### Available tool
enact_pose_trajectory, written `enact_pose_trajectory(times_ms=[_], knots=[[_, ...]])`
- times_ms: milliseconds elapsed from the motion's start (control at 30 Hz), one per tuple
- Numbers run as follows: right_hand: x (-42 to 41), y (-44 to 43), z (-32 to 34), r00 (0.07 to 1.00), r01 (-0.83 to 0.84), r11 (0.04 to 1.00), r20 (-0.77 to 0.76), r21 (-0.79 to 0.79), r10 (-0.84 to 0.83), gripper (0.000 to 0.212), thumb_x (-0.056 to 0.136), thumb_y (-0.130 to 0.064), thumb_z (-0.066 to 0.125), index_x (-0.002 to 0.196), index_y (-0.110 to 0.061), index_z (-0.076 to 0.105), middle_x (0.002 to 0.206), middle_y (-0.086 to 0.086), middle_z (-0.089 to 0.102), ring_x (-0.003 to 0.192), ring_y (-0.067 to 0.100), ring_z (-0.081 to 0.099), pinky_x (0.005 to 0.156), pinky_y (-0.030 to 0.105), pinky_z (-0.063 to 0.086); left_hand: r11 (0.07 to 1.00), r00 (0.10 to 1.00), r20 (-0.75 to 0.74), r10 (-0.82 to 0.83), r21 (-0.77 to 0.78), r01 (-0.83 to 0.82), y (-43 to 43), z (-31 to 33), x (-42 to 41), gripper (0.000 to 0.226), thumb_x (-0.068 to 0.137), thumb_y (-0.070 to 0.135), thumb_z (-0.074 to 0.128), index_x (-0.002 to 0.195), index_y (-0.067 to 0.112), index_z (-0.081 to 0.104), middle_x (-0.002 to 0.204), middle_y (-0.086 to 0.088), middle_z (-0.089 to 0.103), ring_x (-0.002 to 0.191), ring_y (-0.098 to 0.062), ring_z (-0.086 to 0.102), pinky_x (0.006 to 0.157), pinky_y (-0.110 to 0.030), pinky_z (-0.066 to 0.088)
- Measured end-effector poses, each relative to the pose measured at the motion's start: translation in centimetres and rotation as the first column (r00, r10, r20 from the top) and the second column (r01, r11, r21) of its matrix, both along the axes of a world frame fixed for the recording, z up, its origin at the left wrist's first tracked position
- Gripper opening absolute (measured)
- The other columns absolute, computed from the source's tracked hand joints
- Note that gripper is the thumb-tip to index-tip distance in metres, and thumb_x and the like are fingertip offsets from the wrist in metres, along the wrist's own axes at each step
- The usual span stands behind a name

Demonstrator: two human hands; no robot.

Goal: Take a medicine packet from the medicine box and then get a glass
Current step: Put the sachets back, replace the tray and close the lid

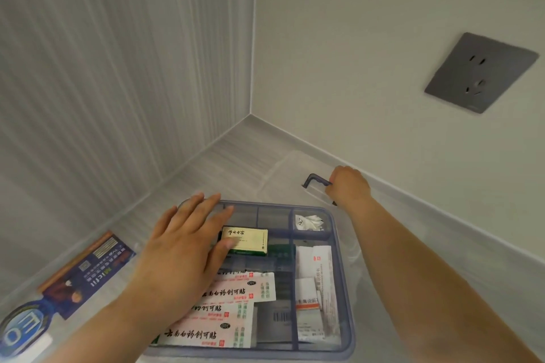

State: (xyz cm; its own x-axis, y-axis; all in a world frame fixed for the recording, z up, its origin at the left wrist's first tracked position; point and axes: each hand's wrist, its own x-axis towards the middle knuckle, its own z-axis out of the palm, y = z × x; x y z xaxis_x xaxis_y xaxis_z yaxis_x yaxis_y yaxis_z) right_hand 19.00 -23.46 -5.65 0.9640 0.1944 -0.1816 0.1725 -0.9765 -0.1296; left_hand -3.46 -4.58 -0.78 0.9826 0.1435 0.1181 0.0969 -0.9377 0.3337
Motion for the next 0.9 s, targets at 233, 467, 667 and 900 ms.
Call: enact_pose_trajectory(times_ms=[233, 467, 667, 900], knots=[[-0.2, 0.4, 0.2, 0.982, -0.108, 0.989, 0.144, -0.099, 0.122, 0.031, 0.082, -0.004, 0.047, 0.113, -0.002, 0.050, 0.118, 0.019, 0.056, 0.110, 0.033, 0.049, 0.090, 0.037, 0.040, 1.000, 1.000, -0.023, -0.001, 0.019, 0.002, 0.1, 0.0, 0.1, 0.104, 0.062, 0.071, -0.026, 0.129, 0.027, 0.041, 0.145, 0.002, 0.036, 0.137, -0.018, 0.022, 0.105, -0.032, 0.007], [-2.3, -2.4, 4.9, 0.959, -0.067, 0.991, 0.282, 0.112, 0.033, 0.023, 0.088, -0.005, 0.045, 0.104, 0.004, 0.058, 0.110, 0.024, 0.057, 0.100, 0.036, 0.054, 0.077, 0.038, 0.044, 1.000, 0.998, -0.061, -0.016, -0.002, 0.016, 0.3, 0.1, -0.1, 0.107, 0.054, 0.072, -0.031, 0.135, 0.033, 0.025, 0.150, 0.012, 0.011, 0.140, -0.010, 0.007, 0.113, -0.030, 0.003], [-6.1, -5.0, 11.4, 0.851, -0.065, 0.988, 0.525, 0.138, -0.017, 0.023, 0.084, 0.002, 0.044, 0.101, 0.002, 0.059, 0.100, 0.023, 0.064, 0.089, 0.038, 0.058, 0.065, 0.037, 0.042, 0.969, 0.999, 0.037, 0.033, -0.248, -0.023, 0.5, 0.1, -0.2, 0.039, 0.093, 0.029, 0.033, 0.131, 0.023, 0.037, 0.148, 0.001, 0.030, 0.134, -0.018, 0.024, 0.112, -0.034, 0.015], [-11.2, -5.2, 16.4, 0.773, -0.072, 0.977, 0.630, 0.202, -0.074, 0.025, 0.082, 0.001, 0.045, 0.100, -0.004, 0.061, 0.089, 0.022, 0.068, 0.080, 0.038, 0.059, 0.061, 0.030, 0.032, 0.822, 0.987, 0.089, 0.132, -0.566, -0.059, 1.1, 0.9, -2.0, 0.035, 0.094, 0.018, 0.037, 0.128, 0.016, 0.042, 0.146, -0.006, 0.033, 0.131, -0.022, 0.031, 0.107, -0.032, 0.022]])
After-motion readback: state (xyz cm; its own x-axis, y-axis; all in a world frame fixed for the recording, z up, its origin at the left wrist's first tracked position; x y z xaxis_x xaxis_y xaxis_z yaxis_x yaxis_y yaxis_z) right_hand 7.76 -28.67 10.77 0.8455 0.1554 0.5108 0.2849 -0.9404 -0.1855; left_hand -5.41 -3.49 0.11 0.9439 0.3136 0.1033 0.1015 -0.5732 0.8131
